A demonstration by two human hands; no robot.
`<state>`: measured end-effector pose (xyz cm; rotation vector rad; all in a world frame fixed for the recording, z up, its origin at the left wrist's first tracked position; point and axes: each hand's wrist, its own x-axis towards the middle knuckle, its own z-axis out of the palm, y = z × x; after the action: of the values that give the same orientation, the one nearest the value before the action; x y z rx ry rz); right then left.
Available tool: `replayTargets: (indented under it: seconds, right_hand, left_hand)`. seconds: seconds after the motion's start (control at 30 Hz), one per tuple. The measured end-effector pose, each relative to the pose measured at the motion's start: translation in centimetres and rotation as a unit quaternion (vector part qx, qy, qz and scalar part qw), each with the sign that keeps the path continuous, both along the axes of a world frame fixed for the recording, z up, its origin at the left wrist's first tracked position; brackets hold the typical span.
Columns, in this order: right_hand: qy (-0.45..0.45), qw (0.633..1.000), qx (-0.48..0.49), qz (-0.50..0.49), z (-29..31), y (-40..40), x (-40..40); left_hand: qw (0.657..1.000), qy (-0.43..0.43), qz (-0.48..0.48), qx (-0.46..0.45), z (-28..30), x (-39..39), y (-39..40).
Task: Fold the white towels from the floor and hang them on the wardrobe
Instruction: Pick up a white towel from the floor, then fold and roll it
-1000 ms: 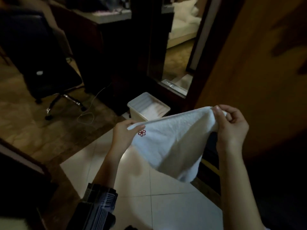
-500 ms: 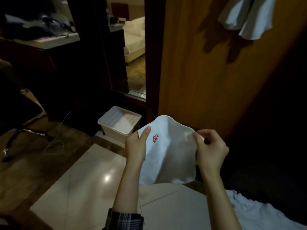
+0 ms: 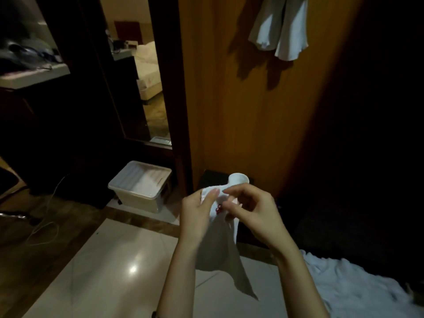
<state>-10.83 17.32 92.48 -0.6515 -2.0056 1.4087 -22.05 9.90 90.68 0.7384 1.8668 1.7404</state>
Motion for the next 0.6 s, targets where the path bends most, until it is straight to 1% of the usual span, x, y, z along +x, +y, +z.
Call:
replayTargets:
  seconds: [0.07,0.13,0.2,0.3,0.4,0.47,0.6]
  right_hand:
    - [-0.03,0.999,0.002,0.041,0.7,-0.1,1.2]
    - [-0.038,0.998,0.004,0.039,1.0,-0.3,2.2]
    - [-0.025,1.0,-0.002,-0.002,1.1,-0.2,2.7]
    - [-0.04,0.995,0.062,-0.068,1.0,-0.1,2.8]
    - [-0.016,0.993,0.074,-0.095,0.7,-0.6,3.0]
    - [-0.009,0.989,0.086,-0.117,0.3,-0.9,3.1]
    - [0.015,0.989,0.045,-0.141,-0.6,-0.7,3.2]
  left_hand:
    - [0.999,-0.017,-0.026,0.017,0.2,1.1,0.1]
    - [0.998,-0.039,-0.041,0.042,0.1,1.9,0.2]
    - [0.994,-0.058,-0.065,0.064,0.2,2.8,0.4]
    - [0.99,-0.085,-0.1,0.056,0.2,3.8,1.1]
    - [0.984,-0.119,-0.127,0.046,-0.1,4.2,1.3]
    - [0.978,-0.147,-0.136,0.064,-0.6,4.4,1.3]
    - [0.961,-0.214,-0.155,0.08,-1.4,4.7,1.1]
